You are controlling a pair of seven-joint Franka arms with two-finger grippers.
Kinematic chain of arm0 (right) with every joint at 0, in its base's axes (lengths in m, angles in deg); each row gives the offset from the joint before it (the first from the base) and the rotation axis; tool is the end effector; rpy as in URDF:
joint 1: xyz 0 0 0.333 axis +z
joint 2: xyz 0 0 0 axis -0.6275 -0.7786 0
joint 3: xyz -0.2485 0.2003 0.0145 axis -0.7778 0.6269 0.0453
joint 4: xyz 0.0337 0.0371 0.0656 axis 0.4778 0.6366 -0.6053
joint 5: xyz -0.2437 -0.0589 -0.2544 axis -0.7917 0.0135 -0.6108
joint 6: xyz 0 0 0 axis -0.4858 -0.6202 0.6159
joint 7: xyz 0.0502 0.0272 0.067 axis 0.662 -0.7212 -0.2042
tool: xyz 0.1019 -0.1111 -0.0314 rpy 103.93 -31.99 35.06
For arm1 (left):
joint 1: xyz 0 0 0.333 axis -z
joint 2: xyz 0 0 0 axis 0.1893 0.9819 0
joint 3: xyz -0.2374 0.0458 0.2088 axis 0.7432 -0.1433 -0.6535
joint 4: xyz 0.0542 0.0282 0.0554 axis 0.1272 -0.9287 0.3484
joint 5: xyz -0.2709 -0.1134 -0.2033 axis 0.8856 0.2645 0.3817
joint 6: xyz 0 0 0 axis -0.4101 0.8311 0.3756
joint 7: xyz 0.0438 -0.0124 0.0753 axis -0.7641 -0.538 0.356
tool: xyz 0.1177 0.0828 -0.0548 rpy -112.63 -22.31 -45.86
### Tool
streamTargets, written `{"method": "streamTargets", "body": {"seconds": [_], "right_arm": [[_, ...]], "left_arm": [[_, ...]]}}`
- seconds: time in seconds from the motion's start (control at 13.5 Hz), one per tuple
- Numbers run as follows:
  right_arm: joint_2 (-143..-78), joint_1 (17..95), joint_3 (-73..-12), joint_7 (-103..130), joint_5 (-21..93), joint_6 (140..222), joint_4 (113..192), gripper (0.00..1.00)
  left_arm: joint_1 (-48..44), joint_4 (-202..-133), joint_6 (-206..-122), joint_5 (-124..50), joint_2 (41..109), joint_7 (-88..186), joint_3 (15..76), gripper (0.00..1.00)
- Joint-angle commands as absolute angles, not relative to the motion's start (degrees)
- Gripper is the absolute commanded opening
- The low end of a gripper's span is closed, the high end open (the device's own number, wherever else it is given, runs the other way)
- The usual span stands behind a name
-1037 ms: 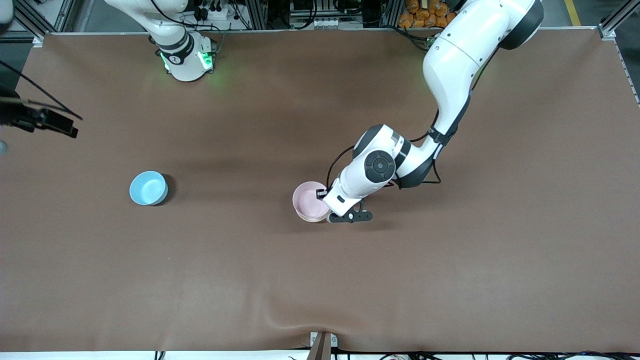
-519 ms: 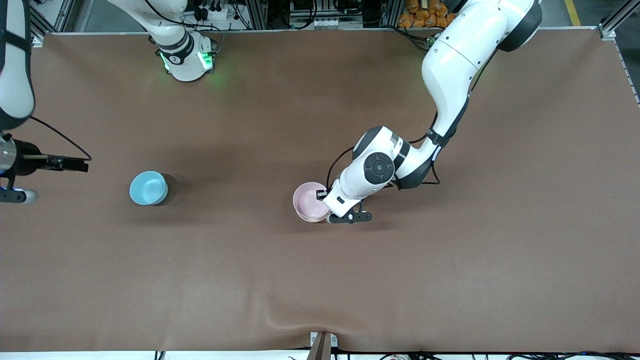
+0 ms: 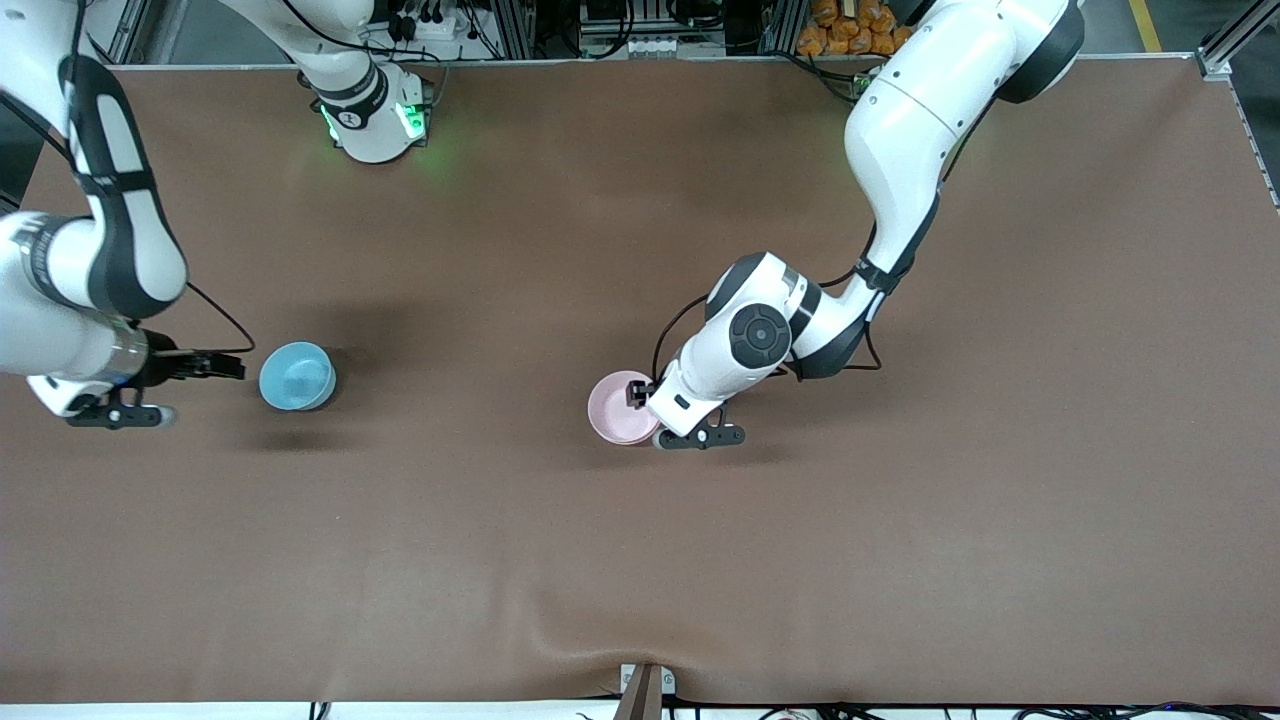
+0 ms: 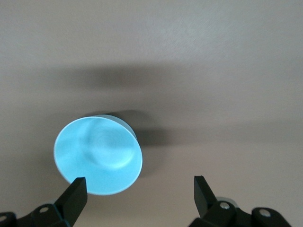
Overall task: Stack pink and blue bowls on white bowl
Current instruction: 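Release the pink bowl with the left gripper while the right gripper reaches the blue bowl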
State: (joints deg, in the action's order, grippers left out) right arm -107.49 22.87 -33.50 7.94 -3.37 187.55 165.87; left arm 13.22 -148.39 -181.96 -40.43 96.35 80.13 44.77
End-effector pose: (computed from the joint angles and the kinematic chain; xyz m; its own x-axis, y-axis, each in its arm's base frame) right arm 0.5431 -0.1213 0.2629 0.9826 -0.0090 -0.1858 -0.0146 -0.9995 -0.0287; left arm 0.5706 -0.4525 0.2248 0.9923 0.0991 -0.0743 0.1177 -0.9411 0.3171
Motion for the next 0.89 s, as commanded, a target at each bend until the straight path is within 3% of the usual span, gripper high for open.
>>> {"method": "streamTargets", "body": {"seconds": [0.0,0.22,0.44,0.59,0.81], "right_arm": [[-109.28,21.56,-32.81,6.64,-0.43,189.59,166.49,0.96],[-109.46,21.2,-32.9,6.29,0.11,194.96,169.65,0.73],[-110.78,19.8,-32.81,3.14,0.2,196.88,170.09,0.65],[-110.96,19.53,-32.81,2.51,0.2,199.08,171.41,0.55],[-110.78,19.45,-32.64,2.6,0.55,202.15,174.21,0.52]], "left_arm": [[13.08,-148.65,-178.86,-44.78,91.14,81.19,42.26,1.0],[9.14,-148.74,-169.73,-49.46,84.28,80.05,42.26,1.0],[4.31,-148.74,-161.64,-49.55,77.87,76.73,42.34,1.0],[0.53,-148.74,-156.54,-49.55,73.21,72.24,42.43,1.0],[-3.52,-148.74,-148.8,-49.55,67.05,68.28,42.34,1.0]]}}
